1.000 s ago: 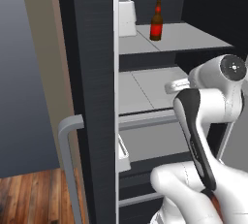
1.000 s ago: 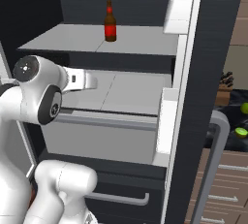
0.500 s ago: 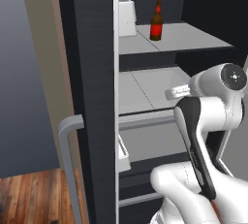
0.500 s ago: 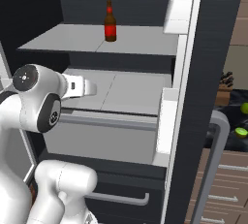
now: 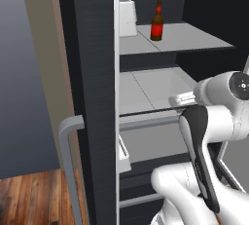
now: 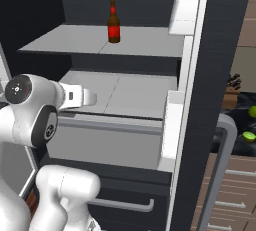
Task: Place the beer on the top shelf of the fridge to keep it out of children's reach, and place the kiwi and lime on lower shelves for easy access.
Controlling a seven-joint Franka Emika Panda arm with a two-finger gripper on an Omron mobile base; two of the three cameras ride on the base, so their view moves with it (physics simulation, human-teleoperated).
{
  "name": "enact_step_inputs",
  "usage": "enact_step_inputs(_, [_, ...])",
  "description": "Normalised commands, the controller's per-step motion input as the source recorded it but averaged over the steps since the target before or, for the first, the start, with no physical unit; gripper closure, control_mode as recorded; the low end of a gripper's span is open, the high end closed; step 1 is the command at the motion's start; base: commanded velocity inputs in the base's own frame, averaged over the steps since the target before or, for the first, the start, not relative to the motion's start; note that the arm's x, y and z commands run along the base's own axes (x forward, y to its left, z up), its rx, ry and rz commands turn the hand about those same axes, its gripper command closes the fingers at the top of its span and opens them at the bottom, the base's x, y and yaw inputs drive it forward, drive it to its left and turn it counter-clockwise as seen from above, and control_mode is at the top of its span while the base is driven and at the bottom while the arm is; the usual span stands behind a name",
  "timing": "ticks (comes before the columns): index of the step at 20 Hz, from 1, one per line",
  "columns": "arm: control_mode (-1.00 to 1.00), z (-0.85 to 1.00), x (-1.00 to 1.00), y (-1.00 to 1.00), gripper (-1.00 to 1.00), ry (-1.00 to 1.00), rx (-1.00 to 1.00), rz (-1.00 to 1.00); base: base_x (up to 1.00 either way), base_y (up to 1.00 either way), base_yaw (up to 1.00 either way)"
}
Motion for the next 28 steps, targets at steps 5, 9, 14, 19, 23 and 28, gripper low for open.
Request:
enact_step_inputs(5, [-1.0,0.0,-0.31,0.0,-1.0,0.0,0.0,0.0,0.0,0.0,0.0])
enact_step_inputs(9, [-1.0,0.0,-0.19,0.0,-1.0,0.0,0.0,0.01,0.0,0.0,0.0])
enact_step_inputs(14, [1.0,0.0,-0.09,0.0,-1.0,0.0,0.0,0.0,-0.21,0.0,0.0])
enact_step_inputs(19, [1.0,0.0,0.0,0.0,-1.0,0.0,0.0,0.0,-0.59,0.0,0.0])
enact_step_inputs(23, [1.0,0.0,0.0,0.0,-1.0,0.0,0.0,0.0,-0.71,-0.06,0.0])
enact_step_inputs(28, [1.0,0.0,0.0,0.0,-1.0,0.0,0.0,0.0,-0.61,-0.17,0.0])
